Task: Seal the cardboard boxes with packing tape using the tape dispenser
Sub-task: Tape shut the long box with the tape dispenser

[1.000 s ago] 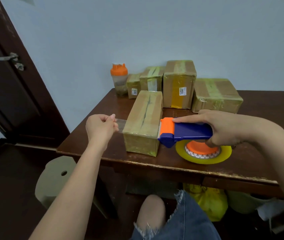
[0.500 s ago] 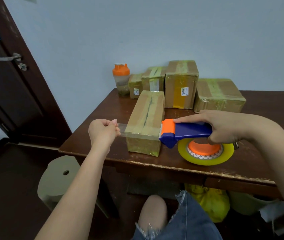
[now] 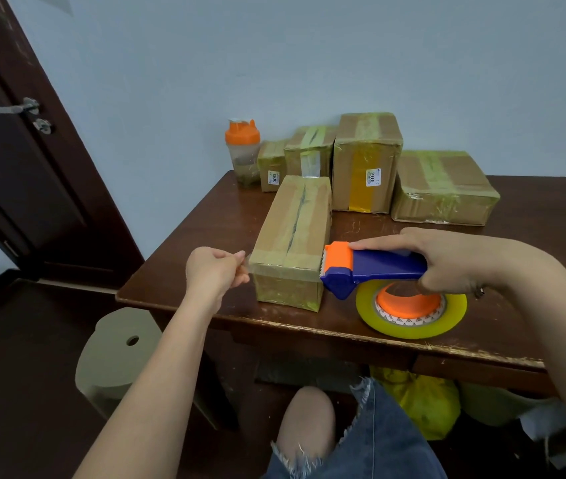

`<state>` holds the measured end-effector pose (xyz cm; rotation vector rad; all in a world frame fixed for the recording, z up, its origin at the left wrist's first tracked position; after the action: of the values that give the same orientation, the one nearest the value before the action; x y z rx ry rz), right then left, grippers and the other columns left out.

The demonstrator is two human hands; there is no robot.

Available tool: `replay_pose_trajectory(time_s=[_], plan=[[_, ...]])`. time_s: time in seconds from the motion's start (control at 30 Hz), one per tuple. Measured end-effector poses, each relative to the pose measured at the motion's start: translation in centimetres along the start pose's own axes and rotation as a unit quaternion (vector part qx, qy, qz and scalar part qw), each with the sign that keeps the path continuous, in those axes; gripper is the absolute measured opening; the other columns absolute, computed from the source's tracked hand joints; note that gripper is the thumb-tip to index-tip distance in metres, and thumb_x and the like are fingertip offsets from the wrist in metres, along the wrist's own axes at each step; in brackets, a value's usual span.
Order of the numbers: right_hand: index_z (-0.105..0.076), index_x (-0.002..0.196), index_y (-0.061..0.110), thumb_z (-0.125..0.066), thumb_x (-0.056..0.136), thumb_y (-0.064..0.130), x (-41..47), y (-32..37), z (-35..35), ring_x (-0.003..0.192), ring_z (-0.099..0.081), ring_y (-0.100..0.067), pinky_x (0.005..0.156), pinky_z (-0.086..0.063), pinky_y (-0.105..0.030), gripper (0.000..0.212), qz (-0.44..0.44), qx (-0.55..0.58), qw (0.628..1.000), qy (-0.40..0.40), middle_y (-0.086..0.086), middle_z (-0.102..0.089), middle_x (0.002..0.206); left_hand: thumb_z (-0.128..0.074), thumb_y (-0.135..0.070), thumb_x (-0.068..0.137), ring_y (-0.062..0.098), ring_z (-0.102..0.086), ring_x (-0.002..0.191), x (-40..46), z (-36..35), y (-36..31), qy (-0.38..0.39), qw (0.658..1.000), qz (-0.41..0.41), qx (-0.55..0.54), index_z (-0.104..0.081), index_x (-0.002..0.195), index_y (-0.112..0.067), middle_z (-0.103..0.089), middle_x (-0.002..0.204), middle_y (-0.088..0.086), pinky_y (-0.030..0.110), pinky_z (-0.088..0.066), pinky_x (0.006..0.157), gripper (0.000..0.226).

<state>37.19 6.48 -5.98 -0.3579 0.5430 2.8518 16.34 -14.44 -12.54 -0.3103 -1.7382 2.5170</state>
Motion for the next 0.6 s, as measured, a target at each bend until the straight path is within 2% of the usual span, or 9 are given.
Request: replay_pose_trajectory(time_s=[0.1,0.23,0.37,0.43,0.6], plan=[[-0.02,0.129,0.073,-0.048,0.086,-0.006,0.2,0.2,0.0,0.093,-0.056,-0.018,0.082,-0.051,-0.035,0.094,0.005,0.006,1.0,0.005,0.01,-0.044,0.111,-0.066,-0.02,0.092,0.014,-0.066,0.06,0.0,-0.6,0.2,0.018,1.0,0.001,0.025,-0.075,0.086,-0.008,-0.071,0.074,0.009,0.026,-0.059,0.066,0.016],[-0.021,0.128,0.071,-0.047,0.087,-0.007,0.7,0.5,-0.1,0.09,-0.056,-0.019,0.076,-0.049,-0.03,0.092,0.007,0.006,1.0,0.004,0.011,-0.043,0.105,-0.059,-0.018,0.097,0.014,-0.06,0.049,-0.1,-1.1,0.3,0.048,0.996,-0.022,0.071,-0.074,0.097,-0.012,-0.07,0.072,0.008,0.022,-0.051,0.049,0.016],[-0.021,0.128,0.072,-0.048,0.087,-0.006,1.0,0.5,-0.1,0.088,-0.056,-0.018,0.073,-0.048,-0.028,0.092,0.006,0.013,1.0,0.002,0.008,-0.043,0.103,-0.058,-0.02,0.097,0.013,-0.055,0.045,-0.2,-1.3,0.4,0.057,0.991,-0.06,0.106,-0.075,0.096,-0.013,-0.069,0.071,0.005,0.018,-0.045,0.044,0.019],[-0.021,0.13,0.072,-0.048,0.087,-0.005,1.0,0.5,-0.1,0.087,-0.055,-0.016,0.072,-0.047,-0.025,0.092,0.006,0.011,1.0,0.0,0.007,-0.043,0.103,-0.057,-0.021,0.098,0.013,-0.055,0.047,-0.3,-1.4,0.4,0.053,0.99,-0.065,0.116,-0.074,0.096,-0.013,-0.069,0.073,0.005,0.019,-0.045,0.045,0.019],[-0.022,0.131,0.072,-0.046,0.086,-0.006,0.9,0.4,-0.1,0.087,-0.055,-0.018,0.074,-0.05,-0.03,0.093,0.001,0.015,1.0,0.002,0.009,-0.043,0.103,-0.056,-0.029,0.098,0.014,-0.061,0.056,-0.4,-1.6,1.0,0.031,0.983,-0.059,0.169,-0.068,0.107,-0.012,-0.066,0.079,0.003,0.029,-0.052,0.062,0.023]])
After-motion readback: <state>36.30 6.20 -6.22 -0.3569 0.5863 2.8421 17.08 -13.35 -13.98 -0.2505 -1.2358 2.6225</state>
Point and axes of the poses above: each hand's wrist, its own x-axis towards the middle knuckle, its own z-axis out of the back of the hand, y = z × x, the point moved 6 cm from there along x, towards the middle knuckle
